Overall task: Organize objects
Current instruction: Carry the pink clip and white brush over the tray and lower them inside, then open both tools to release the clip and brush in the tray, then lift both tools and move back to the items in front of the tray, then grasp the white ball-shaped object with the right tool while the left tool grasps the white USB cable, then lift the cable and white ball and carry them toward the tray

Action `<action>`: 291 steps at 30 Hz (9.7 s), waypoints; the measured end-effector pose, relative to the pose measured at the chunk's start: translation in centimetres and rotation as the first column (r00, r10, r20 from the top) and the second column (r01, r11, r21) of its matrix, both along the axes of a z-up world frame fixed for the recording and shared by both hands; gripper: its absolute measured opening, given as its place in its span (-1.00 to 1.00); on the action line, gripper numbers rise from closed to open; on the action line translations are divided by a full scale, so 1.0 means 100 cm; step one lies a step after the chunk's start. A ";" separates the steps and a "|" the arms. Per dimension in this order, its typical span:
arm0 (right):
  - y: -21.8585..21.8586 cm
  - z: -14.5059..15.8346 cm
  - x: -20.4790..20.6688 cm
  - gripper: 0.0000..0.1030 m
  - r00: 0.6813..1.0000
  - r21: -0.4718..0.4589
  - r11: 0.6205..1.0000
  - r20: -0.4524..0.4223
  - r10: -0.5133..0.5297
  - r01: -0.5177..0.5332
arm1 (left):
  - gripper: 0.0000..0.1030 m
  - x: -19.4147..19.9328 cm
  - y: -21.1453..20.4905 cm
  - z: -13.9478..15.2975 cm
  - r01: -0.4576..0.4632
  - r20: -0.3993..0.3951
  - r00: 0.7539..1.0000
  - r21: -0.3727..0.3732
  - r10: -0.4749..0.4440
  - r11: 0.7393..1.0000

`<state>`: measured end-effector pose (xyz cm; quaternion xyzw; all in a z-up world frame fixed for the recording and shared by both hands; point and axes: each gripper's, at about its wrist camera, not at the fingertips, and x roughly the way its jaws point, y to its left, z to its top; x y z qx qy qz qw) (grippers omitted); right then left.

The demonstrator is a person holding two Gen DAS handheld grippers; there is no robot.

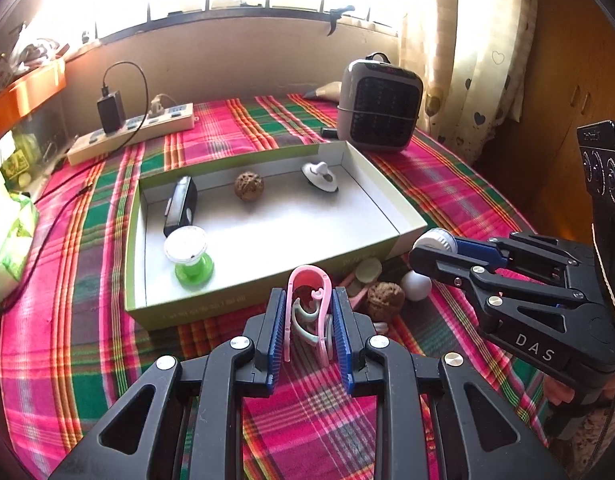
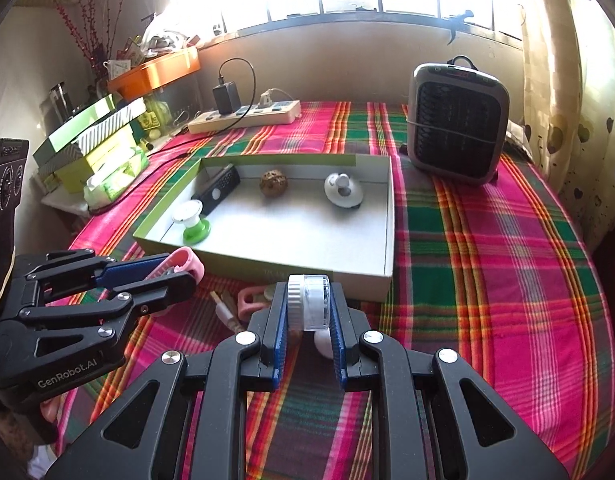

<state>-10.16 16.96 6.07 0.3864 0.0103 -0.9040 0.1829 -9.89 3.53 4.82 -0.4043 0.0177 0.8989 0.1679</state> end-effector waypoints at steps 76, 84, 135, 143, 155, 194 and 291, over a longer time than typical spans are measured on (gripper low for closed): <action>-0.029 -0.033 -0.107 -0.61 1.000 0.183 0.983 0.024 0.003 -0.007 | -0.54 -0.121 -0.010 -0.036 -0.136 0.099 0.985 -0.057 0.141 0.989; -0.031 -0.033 -0.106 -0.46 1.000 0.182 0.983 0.026 0.010 -0.014 | -0.37 -0.119 -0.011 -0.035 -0.143 0.098 0.984 -0.049 0.147 0.989; -0.008 0.003 0.002 -0.31 0.996 0.066 0.996 -0.066 -0.059 0.063 | -0.33 0.003 -0.014 0.003 -0.168 -0.045 0.985 0.021 0.169 0.985; 0.009 -0.009 0.016 -0.16 0.995 0.054 0.993 -0.035 -0.099 0.100 | -0.33 0.016 -0.014 -0.015 -0.124 0.005 0.992 0.057 0.124 0.991; 0.022 -0.024 0.023 -0.11 0.994 0.030 0.993 0.017 -0.112 0.111 | -0.23 0.002 0.002 -0.031 -0.073 0.086 0.994 0.077 0.066 0.994; 0.011 -0.034 0.002 -0.36 0.998 0.088 0.996 0.055 -0.034 0.029 | -0.21 0.001 -0.011 -0.038 -0.129 0.127 0.983 -0.002 0.128 0.992; 0.008 -0.039 0.011 -0.36 0.996 0.106 0.994 0.072 -0.043 0.035 | -0.78 0.010 0.019 -0.043 0.040 0.024 0.999 -0.131 -0.038 0.991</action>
